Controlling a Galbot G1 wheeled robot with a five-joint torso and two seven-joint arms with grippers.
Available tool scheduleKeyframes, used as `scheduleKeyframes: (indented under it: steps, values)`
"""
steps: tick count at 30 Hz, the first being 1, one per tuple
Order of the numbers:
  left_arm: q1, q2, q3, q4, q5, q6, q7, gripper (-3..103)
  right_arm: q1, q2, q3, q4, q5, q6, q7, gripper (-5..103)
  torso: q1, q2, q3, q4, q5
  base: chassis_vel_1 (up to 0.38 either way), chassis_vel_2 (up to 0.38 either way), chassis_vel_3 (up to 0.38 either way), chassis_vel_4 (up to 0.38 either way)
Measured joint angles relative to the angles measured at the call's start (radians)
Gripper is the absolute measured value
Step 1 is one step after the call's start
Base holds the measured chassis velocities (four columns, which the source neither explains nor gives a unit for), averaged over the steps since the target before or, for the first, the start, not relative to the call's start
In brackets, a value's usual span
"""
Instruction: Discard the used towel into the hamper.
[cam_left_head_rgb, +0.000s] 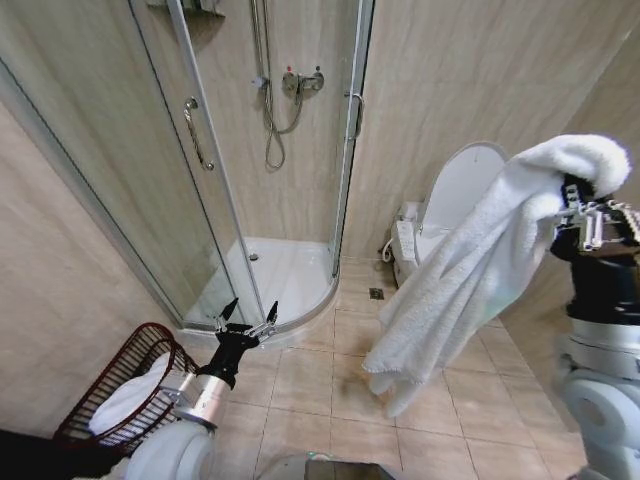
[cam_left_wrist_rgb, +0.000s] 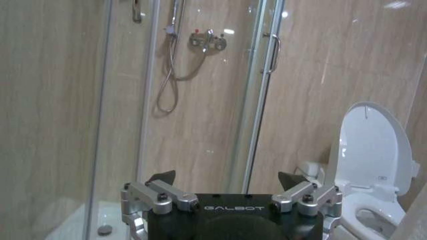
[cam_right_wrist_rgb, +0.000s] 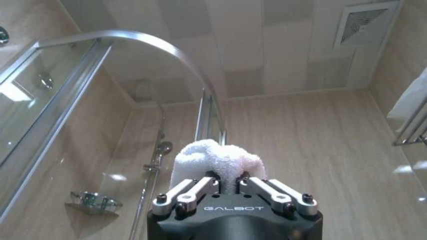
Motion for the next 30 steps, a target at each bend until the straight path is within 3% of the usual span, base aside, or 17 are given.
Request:
scheduleKeyframes:
  steps: [7,14,30]
  values:
    - [0.0,0.0,0.0,0.0,0.0,0.0,0.0,100,-0.008,-0.007,0.02,0.0,0.009,0.0,-0.001,12,0.013,0.03,0.017,0.0,-0.0001,0.0,0.0,0.0,0.0]
    - [0.0,0.0,0.0,0.0,0.0,0.0,0.0,100,-0.023,0.029,0.012,0.0,-0.005,0.012,-0.011,12,0.029,0.065,0.036,0.0,-0.0001,0.0,0.0,0.0,0.0]
    - [0.0,0.0,0.0,0.0,0.0,0.0,0.0,100,-0.046,-0.008,0.02,0.0,0.025,0.017,-0.002,12,0.06,0.136,0.076,-0.0001,0.0,0.0,0.0,0.0,0.0]
